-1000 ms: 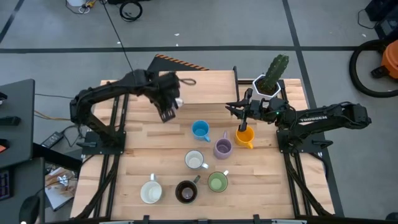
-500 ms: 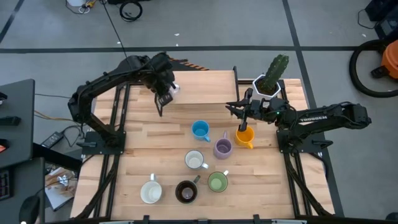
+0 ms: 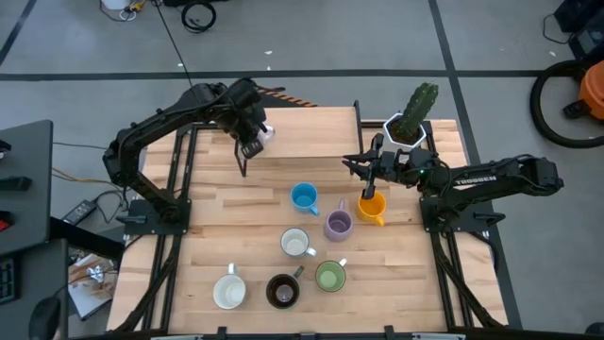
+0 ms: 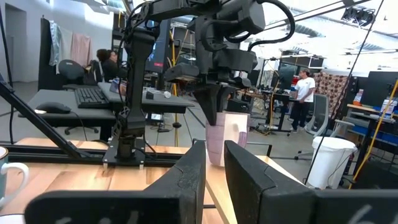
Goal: Place coffee mugs
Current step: Put the left purple mug on the shelf
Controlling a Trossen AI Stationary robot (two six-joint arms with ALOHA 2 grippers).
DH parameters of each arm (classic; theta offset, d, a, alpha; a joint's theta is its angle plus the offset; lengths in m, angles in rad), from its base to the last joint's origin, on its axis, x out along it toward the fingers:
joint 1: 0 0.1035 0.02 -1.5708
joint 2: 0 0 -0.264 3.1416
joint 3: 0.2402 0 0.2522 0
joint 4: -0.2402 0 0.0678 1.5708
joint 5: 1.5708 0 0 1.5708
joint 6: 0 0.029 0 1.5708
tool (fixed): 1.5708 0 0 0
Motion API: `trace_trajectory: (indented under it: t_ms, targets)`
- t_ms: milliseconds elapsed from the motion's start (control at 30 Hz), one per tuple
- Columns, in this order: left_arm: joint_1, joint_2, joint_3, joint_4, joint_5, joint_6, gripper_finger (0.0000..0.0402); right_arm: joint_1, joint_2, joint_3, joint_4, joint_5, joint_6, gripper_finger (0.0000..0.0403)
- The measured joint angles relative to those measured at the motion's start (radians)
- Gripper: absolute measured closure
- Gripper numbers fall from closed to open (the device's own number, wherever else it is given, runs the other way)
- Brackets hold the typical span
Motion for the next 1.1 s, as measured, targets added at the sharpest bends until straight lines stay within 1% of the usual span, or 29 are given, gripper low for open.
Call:
trace_trajectory:
  t_ms: [133, 467, 600, 667, 767, 933, 1033, 1100]
  targets:
    - [0.000, 0.000, 0.000, 0.011, -0.002, 0.013, 0.0376, 0.000, 0.000, 0.000, 0.000, 0.000, 0.000, 0.0337]
    - [-0.015, 0.051, 0.005, 0.029, -0.016, 0.045, 0.0373, 0.000, 0.000, 0.000, -0.001, 0.000, 0.000, 0.0337]
    - [-0.018, 0.055, 0.003, 0.045, -0.022, 0.056, 0.0365, 0.000, 0.000, 0.000, -0.001, 0.000, 0.000, 0.0337]
    - [-0.020, 0.056, 0.002, 0.055, -0.028, 0.068, 0.0356, 0.000, 0.000, 0.000, -0.001, 0.000, 0.000, 0.0337]
    - [-0.028, 0.061, -0.002, 0.057, -0.069, 0.074, 0.0333, 0.000, 0.000, 0.000, -0.002, 0.000, -0.003, 0.0337]
    - [-0.046, 0.060, -0.002, 0.058, -0.163, 0.109, 0.0285, 0.000, 0.000, 0.000, -0.006, 0.000, -0.005, 0.0337]
    - [-0.048, 0.060, 0.008, 0.055, -0.174, 0.139, 0.0263, 0.000, 0.000, 0.000, -0.006, 0.000, -0.005, 0.0337]
    - [-0.050, 0.060, 0.026, 0.068, -0.201, 0.153, 0.0254, 0.000, 0.000, 0.000, -0.006, 0.000, -0.007, 0.0337]
